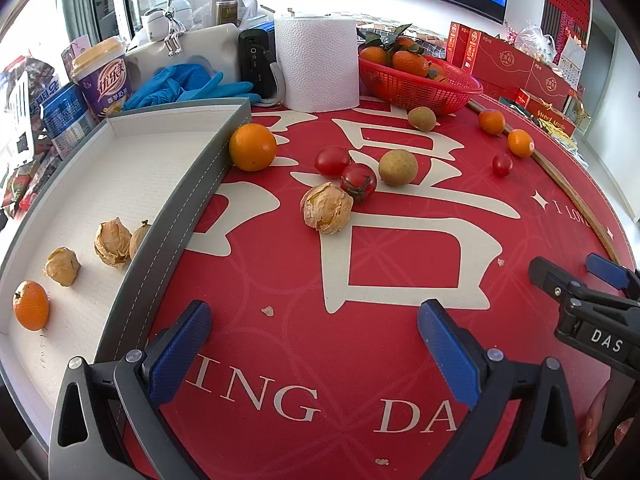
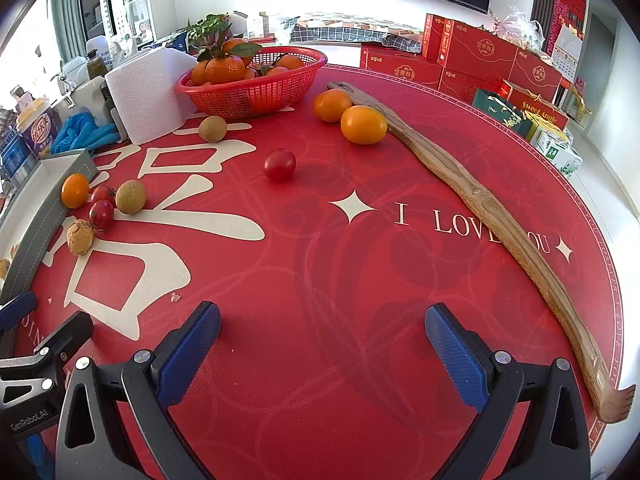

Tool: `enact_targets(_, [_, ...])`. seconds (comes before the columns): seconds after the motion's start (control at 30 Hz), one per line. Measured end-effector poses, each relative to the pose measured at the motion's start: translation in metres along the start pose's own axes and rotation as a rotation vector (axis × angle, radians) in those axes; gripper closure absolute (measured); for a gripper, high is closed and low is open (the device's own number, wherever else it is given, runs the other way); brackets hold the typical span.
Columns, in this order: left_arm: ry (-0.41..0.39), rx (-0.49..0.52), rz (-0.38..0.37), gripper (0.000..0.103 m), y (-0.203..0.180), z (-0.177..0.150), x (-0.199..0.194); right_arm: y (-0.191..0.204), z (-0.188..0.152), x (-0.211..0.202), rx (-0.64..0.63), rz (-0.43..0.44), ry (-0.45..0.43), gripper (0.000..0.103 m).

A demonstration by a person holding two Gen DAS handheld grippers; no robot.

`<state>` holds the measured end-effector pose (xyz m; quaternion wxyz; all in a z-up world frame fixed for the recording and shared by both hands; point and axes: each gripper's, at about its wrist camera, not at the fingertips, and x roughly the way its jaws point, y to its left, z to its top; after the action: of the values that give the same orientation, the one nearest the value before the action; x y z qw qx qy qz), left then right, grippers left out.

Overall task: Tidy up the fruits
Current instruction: 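Withdraw both tools and move the left tool toward a husk fruit, then grasp the husk fruit with the left tool while the right tool grasps a red tomato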

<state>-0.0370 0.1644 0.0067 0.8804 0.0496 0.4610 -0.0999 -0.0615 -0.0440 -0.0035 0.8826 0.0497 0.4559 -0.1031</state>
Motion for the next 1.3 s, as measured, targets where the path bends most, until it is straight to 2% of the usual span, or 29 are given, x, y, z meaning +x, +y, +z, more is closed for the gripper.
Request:
enact_targets(0.8, [0.008,0.015,-0.015,0.001,0.003,0.003,0.000,0.000,0.000,0.000,0.000,0.000,0.000,0.000])
enact_targets(0.93, [0.018,-0.031,-0.058,0.006,0.008,0.018,0.001,0.000,0.000,0.000,0.000,0.000,0.000,0.000])
enact_targets(1.03, [0.006,-0.031,-0.043,0.010,0.007,0.031,0.004,0.000,0.000,0.000,-0.001,0.001,0.001,0.000])
enact_targets(1.07, [0.008,-0.018,-0.034,0.015,0.005,0.035,0.007,0.000,0.000,0.000,-0.001,0.001,0.001,0.000])
enact_targets(1.1, [0.015,-0.006,-0.028,0.024,0.002,0.038,0.011,0.000,0.001,0.000,-0.001,0.001,0.001,0.000])
enact_targets(1.17, [0.037,0.010,-0.024,0.033,-0.002,0.041,0.019,0.001,0.001,0.000,-0.001,0.001,0.001,0.000])
enact_targets(1.2, [0.020,0.025,-0.001,0.035,-0.005,0.043,0.021,0.000,0.001,0.001,-0.001,0.001,0.001,0.000])
enact_targets(1.3, [0.018,0.031,-0.017,0.038,-0.008,0.049,0.027,0.001,0.001,0.000,-0.001,0.001,0.001,0.000])
